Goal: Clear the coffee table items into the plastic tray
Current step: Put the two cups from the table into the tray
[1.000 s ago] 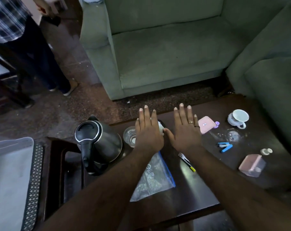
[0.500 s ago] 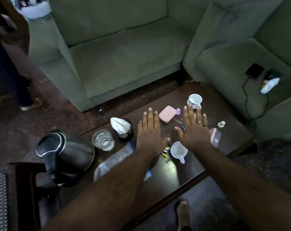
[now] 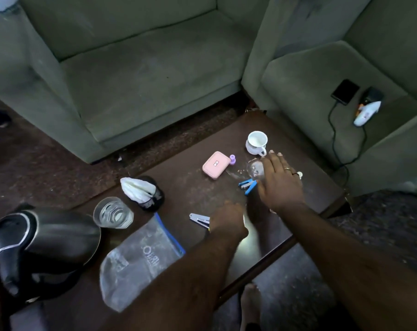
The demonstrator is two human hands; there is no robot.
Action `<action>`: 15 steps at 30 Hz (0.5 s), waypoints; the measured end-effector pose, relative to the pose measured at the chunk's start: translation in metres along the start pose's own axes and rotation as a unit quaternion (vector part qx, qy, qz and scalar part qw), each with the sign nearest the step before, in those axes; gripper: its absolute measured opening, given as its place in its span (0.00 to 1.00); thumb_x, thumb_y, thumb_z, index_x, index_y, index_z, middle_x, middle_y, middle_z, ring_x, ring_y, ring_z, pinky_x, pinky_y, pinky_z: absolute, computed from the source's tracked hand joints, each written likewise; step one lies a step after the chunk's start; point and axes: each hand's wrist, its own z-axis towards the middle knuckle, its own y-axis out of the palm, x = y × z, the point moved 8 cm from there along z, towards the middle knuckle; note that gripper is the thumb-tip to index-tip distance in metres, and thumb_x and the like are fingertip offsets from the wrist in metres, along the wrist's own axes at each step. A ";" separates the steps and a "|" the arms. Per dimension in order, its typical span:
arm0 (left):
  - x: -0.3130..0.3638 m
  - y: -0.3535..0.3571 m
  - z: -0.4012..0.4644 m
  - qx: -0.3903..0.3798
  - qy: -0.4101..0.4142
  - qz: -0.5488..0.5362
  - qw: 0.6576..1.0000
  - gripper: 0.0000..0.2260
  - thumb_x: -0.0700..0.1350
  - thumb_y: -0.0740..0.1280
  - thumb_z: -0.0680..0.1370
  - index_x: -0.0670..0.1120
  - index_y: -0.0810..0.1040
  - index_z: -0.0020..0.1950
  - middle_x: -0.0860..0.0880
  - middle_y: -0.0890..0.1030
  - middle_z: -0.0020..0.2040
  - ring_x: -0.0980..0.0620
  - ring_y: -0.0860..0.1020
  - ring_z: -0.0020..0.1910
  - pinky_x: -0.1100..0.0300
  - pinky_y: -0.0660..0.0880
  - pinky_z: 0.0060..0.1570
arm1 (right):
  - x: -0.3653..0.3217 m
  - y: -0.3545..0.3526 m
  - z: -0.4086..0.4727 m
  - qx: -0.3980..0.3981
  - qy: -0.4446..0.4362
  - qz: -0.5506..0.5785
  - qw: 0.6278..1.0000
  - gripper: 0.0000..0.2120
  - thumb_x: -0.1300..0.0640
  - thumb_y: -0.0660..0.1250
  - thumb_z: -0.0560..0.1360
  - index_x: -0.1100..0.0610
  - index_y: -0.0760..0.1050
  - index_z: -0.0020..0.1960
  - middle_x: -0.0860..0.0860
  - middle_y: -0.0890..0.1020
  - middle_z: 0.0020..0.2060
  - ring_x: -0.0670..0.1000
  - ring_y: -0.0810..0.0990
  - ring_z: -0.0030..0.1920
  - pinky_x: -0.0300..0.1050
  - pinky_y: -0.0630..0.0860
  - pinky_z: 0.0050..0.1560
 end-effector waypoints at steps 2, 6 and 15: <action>0.002 -0.010 0.007 -0.003 0.005 0.002 1.000 0.19 0.46 0.72 0.70 0.46 0.74 0.59 0.43 0.74 0.61 0.43 0.76 0.59 0.53 0.74 0.55 | 0.005 -0.004 0.018 -0.013 0.003 -0.004 1.000 0.27 0.52 0.66 0.73 0.57 0.67 0.70 0.55 0.69 0.72 0.58 0.66 0.74 0.55 0.71 0.67; 0.002 -0.053 0.035 0.034 0.022 -0.035 0.999 0.19 0.47 0.73 0.68 0.46 0.75 0.57 0.44 0.75 0.58 0.42 0.78 0.56 0.55 0.75 0.49 | 0.009 -0.015 0.080 -0.062 -0.009 -0.006 0.998 0.16 0.51 0.66 0.74 0.54 0.74 0.60 0.54 0.79 0.58 0.60 0.77 0.59 0.53 0.76 0.53; -0.016 -0.145 0.104 0.090 0.006 -0.030 0.995 0.18 0.50 0.74 0.67 0.49 0.76 0.54 0.45 0.75 0.56 0.41 0.78 0.55 0.54 0.75 0.48 | 0.008 0.047 0.180 -0.333 -0.089 -0.039 0.938 0.31 0.58 0.73 0.69 0.49 0.70 0.71 0.56 0.69 0.70 0.61 0.70 0.70 0.51 0.70 0.66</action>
